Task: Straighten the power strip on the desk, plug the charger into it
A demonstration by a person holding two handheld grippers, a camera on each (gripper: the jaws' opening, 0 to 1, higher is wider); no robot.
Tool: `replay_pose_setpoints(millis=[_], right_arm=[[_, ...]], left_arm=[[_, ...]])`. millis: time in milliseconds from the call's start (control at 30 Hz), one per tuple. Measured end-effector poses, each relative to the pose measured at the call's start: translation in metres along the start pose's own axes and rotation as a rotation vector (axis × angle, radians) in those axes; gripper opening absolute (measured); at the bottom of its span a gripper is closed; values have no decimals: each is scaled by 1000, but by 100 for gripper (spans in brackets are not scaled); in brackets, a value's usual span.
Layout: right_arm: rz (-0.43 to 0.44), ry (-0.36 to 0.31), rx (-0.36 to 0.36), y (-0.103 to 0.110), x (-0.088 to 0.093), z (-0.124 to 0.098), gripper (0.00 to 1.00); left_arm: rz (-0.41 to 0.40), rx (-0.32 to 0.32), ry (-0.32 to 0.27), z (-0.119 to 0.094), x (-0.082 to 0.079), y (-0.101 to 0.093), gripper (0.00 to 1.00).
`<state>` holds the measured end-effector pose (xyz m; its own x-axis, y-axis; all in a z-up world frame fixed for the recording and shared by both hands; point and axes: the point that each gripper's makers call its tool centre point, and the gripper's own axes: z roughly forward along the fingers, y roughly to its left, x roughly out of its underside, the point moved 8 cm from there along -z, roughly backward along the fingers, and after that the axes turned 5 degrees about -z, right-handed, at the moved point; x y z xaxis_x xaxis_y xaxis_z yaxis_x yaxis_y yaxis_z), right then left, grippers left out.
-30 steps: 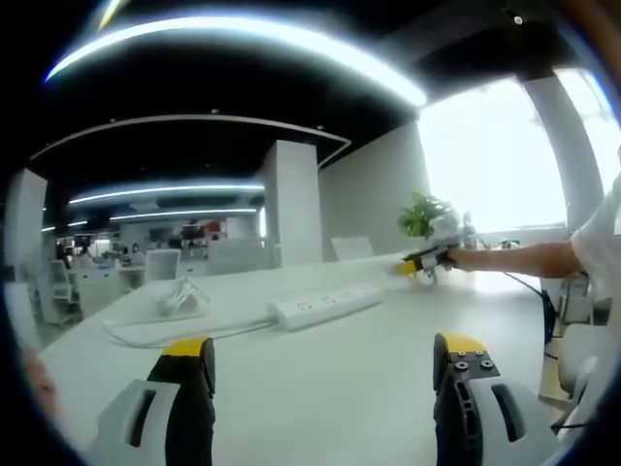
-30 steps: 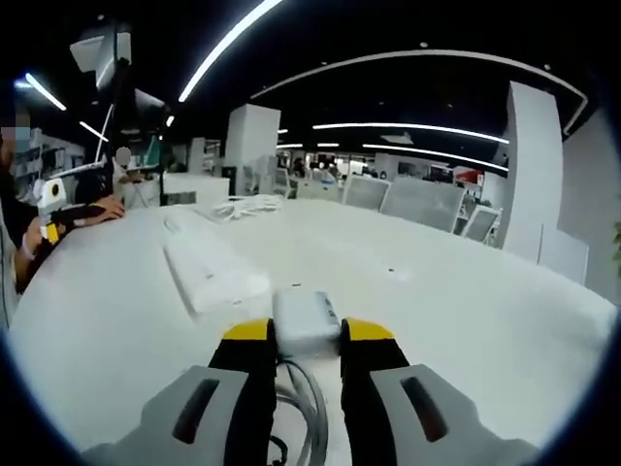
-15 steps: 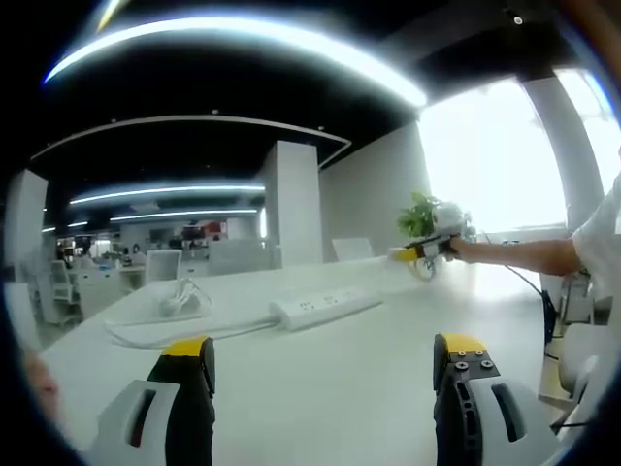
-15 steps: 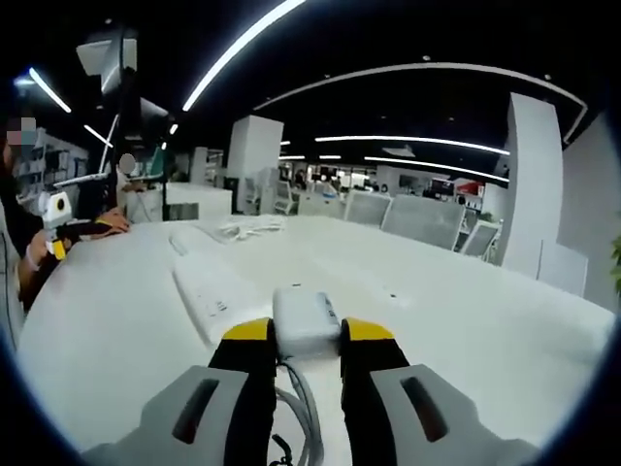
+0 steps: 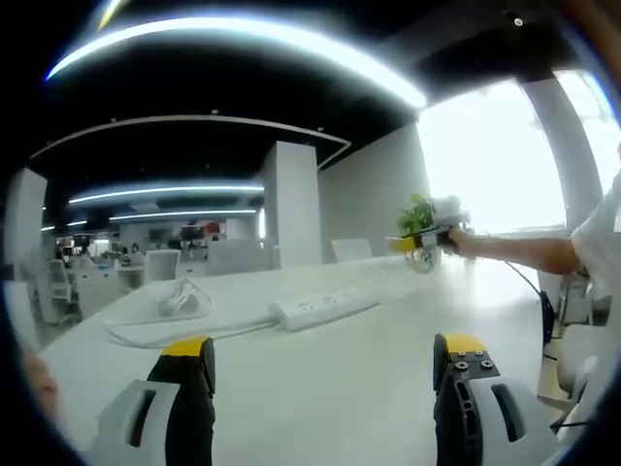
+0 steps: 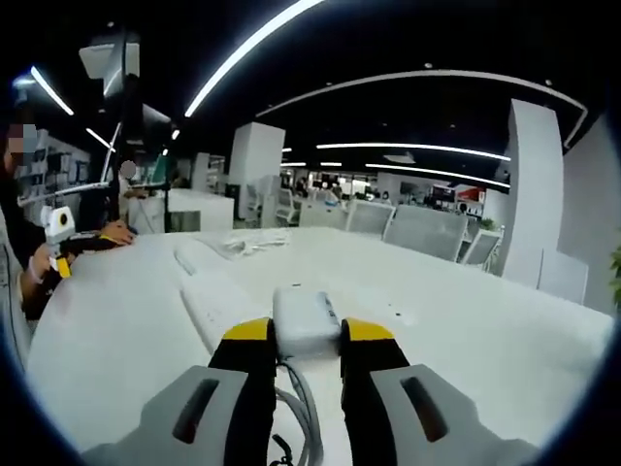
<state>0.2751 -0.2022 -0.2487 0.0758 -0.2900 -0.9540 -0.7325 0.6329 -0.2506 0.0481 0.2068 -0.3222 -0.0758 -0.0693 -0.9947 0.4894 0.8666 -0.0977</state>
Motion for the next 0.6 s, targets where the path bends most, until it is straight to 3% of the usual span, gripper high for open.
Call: replay_pose_setpoints(millis=[300,600], right_arm=[[0,-31,-8,6,-15,0,22],[-2,-17,-26,14,-24,6,22]], left_arm=[[0,2,3,-1,0,1,96],[-3,5,13,0,2,-1,96]])
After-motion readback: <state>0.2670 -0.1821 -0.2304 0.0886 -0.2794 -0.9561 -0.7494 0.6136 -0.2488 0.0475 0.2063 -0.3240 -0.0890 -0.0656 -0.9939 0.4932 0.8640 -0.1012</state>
